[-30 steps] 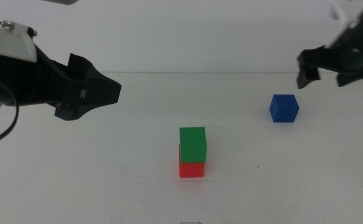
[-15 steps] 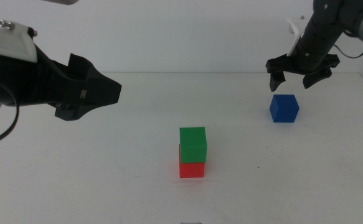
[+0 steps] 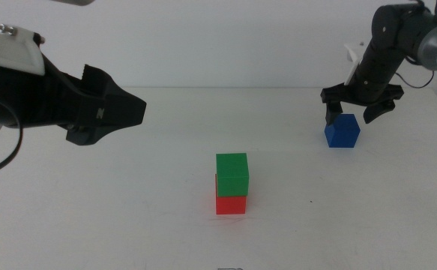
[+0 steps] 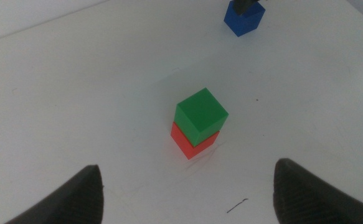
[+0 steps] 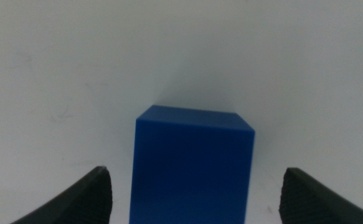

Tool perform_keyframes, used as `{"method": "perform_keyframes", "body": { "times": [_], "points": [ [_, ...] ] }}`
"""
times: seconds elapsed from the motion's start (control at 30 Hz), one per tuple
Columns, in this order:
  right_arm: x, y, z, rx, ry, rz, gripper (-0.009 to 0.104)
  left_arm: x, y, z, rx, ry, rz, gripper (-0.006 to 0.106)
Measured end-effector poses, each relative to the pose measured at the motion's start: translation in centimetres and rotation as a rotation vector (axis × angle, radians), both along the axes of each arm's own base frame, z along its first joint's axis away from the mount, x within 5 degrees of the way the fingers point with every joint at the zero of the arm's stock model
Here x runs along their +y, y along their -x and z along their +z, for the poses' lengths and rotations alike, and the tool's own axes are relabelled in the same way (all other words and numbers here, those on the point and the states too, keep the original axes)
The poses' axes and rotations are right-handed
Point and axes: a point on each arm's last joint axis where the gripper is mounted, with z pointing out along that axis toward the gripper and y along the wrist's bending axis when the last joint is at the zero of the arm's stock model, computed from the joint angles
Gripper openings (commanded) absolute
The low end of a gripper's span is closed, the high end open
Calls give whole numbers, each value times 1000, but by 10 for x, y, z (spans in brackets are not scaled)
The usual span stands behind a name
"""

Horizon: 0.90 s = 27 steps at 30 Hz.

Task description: Stack red cubes first, then green, then blue cubes in a specific spot.

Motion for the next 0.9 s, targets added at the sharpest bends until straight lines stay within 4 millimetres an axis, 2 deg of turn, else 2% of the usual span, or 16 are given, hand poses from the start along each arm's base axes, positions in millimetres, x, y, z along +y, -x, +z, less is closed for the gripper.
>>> {"method": "perform_keyframes", "body": {
  "times": [0.13,0.2,0.23,0.37,0.4,0.53,0.63,0.73,0.9],
  "points": [
    [1,-3,-11,6,-3,-1,88,0,0,0,0,0,0,94],
    [1,-5,-16,8,-4,-1,76,0,0,0,0,0,0,94],
    [1,-5,-18,8,-5,-1,67,0,0,0,0,0,0,94],
    [1,-6,-21,11,-6,-8,3,0,0,0,0,0,0,94],
    [1,-6,-21,10,-8,-12,-2,0,0,0,0,0,0,94],
    [0,-3,-16,28,2,-28,-1,0,0,0,0,0,0,94],
    [0,9,2,23,0,-50,-1,0,0,0,0,0,0,94],
    [9,35,24,-10,1,-49,-1,0,0,0,0,0,0,94],
    [38,105,52,-69,1,-38,-1,0,0,0,0,0,0,94]
  ]
}}
